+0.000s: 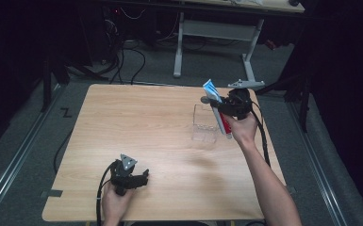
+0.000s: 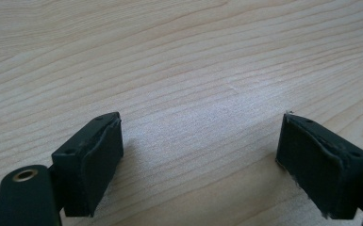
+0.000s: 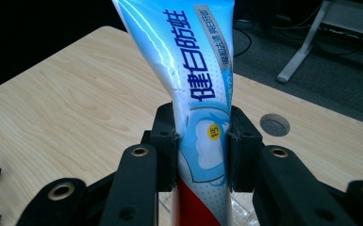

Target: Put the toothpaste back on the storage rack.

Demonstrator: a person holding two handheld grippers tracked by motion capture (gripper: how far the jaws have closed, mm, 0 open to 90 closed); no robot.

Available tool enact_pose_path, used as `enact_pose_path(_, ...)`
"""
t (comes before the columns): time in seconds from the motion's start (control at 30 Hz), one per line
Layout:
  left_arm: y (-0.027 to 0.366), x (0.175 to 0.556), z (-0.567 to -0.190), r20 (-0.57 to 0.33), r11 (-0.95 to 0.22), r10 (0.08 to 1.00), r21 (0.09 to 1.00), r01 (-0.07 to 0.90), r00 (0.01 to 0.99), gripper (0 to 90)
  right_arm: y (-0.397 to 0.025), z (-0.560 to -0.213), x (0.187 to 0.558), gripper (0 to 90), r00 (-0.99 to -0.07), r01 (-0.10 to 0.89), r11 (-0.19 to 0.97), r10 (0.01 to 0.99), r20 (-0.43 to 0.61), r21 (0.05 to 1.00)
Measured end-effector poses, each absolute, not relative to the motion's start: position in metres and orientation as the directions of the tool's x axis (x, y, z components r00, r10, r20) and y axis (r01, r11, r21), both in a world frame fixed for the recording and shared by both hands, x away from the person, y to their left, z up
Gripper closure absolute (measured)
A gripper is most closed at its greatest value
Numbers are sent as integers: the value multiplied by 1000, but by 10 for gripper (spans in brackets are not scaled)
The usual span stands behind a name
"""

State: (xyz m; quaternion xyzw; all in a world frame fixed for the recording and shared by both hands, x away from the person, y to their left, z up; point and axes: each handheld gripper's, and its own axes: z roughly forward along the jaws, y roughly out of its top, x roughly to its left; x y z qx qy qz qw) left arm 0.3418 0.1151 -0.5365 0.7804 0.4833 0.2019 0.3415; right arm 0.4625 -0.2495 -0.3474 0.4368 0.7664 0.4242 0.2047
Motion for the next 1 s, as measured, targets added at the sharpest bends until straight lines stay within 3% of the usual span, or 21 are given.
enact_pose_path(1.0, 115, 342, -537, -13, -302, 891, 728, 615, 454, 154, -229, -344, 501, 687, -510, 504, 235, 858, 66, 831)
